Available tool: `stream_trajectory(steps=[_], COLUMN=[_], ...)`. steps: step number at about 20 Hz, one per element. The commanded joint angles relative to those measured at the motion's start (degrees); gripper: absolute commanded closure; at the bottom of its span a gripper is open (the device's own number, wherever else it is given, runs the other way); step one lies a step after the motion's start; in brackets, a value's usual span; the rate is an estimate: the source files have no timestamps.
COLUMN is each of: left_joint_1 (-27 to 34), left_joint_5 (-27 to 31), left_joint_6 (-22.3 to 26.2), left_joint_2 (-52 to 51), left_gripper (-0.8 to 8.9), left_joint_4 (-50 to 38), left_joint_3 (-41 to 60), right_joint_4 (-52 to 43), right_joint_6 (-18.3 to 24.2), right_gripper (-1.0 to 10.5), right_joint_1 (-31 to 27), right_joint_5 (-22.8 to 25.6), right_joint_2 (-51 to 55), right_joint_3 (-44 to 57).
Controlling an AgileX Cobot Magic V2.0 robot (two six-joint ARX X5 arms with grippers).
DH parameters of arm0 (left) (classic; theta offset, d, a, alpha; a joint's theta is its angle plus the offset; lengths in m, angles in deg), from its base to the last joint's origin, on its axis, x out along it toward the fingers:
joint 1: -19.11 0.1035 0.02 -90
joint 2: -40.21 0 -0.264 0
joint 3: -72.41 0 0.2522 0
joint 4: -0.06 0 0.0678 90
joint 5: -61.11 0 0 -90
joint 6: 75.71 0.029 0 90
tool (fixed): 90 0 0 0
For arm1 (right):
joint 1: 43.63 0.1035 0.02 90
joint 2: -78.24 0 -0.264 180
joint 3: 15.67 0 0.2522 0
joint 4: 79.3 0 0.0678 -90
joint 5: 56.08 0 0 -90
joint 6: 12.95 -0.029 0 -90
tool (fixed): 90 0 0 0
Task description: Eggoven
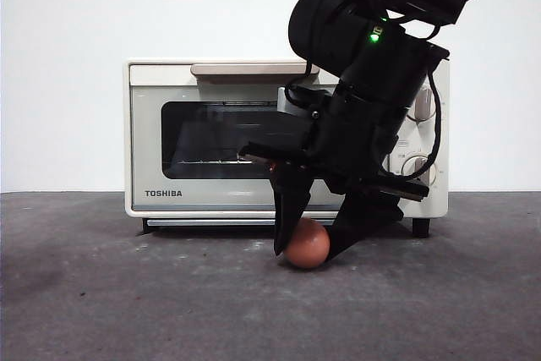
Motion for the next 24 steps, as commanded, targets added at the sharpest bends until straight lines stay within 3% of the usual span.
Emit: stream_trajectory(steps=[1, 7, 12, 16, 24], left_joint_1=[-0.2, -0.28, -4.74, -11.65, -19.34], left_joint_5=[-0.13, -0.11, 0.66, 7.58, 12.98], left_joint_6=[0.7, -1.29, -5.22, -5.31, -3.69], left_joint_2=[0.24, 1.36, 6.95, 16.46, 36.35], left_gripper=[8.06, 8.06, 8.06, 8.06, 8.06], left_joint_4=[-0.46, -3.61, -13.09, -20.48, -31.93], left_joint_3=[-1.01, -1.03, -2.16, -7.1, -16.48], right_joint_4=[-0.26, 0.11, 7.21, 15.04, 24.92], right_joint_6=[-0.7, 0.76, 5.62, 8.44, 9.25], right_gripper=[9.1, 9.4, 9.4, 9.4, 9.4], right_joint_1=[0.61, 1.2, 4.11, 5.86, 5.9], right_joint_5=[-0.85, -2.54, -1.95, 1.11, 7.41], right_joint_2=[-1.16, 1.38, 13.88, 26.4, 43.65], right_joint_3=[-1.01, -1.01, -1.01, -1.01, -1.01])
